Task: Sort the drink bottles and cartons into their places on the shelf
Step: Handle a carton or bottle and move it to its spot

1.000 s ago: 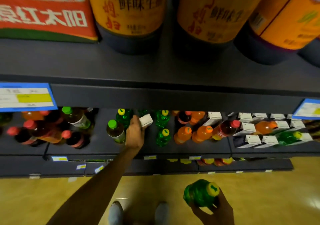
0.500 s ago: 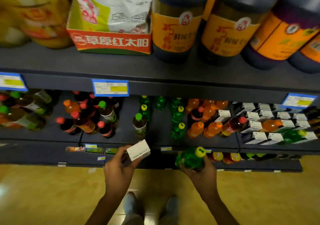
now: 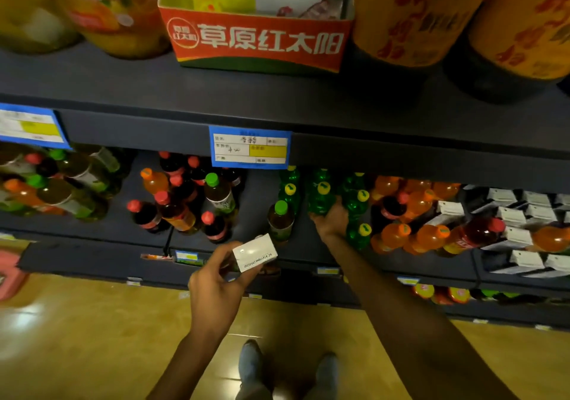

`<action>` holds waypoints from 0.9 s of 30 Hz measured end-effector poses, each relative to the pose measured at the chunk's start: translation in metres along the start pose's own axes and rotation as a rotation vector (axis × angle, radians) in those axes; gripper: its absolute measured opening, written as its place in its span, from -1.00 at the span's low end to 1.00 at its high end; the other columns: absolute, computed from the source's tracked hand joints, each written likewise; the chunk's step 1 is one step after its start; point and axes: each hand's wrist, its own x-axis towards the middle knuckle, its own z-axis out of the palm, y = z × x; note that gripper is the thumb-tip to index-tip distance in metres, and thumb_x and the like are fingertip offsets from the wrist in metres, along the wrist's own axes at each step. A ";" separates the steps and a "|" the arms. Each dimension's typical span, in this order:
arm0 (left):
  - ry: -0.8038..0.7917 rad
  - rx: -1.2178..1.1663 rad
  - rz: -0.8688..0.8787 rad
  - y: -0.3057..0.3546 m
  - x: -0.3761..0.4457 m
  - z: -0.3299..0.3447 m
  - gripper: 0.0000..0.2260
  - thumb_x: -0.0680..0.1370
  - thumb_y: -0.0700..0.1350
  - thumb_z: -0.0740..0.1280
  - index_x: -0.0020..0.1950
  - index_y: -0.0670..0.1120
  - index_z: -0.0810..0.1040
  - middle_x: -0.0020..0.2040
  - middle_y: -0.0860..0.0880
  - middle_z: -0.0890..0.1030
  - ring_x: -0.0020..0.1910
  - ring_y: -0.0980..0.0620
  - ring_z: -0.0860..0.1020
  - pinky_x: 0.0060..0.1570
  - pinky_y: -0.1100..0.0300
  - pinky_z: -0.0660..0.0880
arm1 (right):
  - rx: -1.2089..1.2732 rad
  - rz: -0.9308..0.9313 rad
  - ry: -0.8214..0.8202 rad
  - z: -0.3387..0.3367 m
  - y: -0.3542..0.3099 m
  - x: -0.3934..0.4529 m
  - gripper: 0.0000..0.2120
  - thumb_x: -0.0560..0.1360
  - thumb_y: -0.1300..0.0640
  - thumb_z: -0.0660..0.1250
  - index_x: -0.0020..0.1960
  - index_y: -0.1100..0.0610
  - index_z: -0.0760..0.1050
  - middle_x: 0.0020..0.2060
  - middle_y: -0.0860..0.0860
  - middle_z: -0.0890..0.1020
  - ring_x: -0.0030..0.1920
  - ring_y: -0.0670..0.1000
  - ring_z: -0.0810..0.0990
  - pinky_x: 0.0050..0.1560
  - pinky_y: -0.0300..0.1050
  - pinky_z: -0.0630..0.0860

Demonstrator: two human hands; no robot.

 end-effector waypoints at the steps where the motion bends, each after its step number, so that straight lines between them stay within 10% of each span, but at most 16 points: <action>1: 0.002 -0.005 0.006 -0.002 0.001 -0.001 -0.57 0.34 -0.07 0.60 0.15 0.11 0.57 0.05 0.20 0.69 0.05 0.25 0.65 -0.01 0.29 0.61 | -0.033 0.011 -0.012 0.004 0.003 0.006 -0.39 0.41 0.12 0.50 0.37 0.21 0.35 0.29 0.22 0.52 0.31 0.24 0.48 0.28 0.08 0.45; 18: -0.066 -0.054 0.017 0.000 0.006 -0.010 -0.59 0.33 -0.05 0.60 0.13 0.10 0.59 0.05 0.20 0.70 0.08 0.20 0.65 0.04 0.29 0.59 | 0.018 0.085 -0.111 -0.002 0.005 -0.011 -0.45 0.45 0.29 0.41 0.40 0.25 0.34 0.32 0.22 0.50 0.33 0.23 0.47 0.30 -0.01 0.43; 24: -0.258 -0.067 0.032 0.040 0.009 -0.023 -0.61 0.29 0.02 0.61 0.06 0.13 0.60 -0.01 0.22 0.71 0.01 0.22 0.67 -0.02 0.30 0.60 | 0.376 -0.207 -0.701 -0.075 0.002 -0.122 -0.22 0.31 0.40 0.53 0.44 0.07 0.33 0.34 0.00 0.50 0.39 -0.11 0.42 0.35 -0.24 0.41; 27: -0.357 -0.104 0.060 0.064 0.004 -0.019 -0.60 0.28 0.01 0.63 0.05 0.12 0.61 -0.02 0.20 0.71 0.00 0.21 0.67 -0.04 0.31 0.61 | 0.389 -0.250 -0.663 -0.100 0.000 -0.155 -0.39 0.33 0.26 0.57 0.33 0.07 0.47 0.22 -0.03 0.63 0.27 -0.09 0.57 0.30 -0.08 0.50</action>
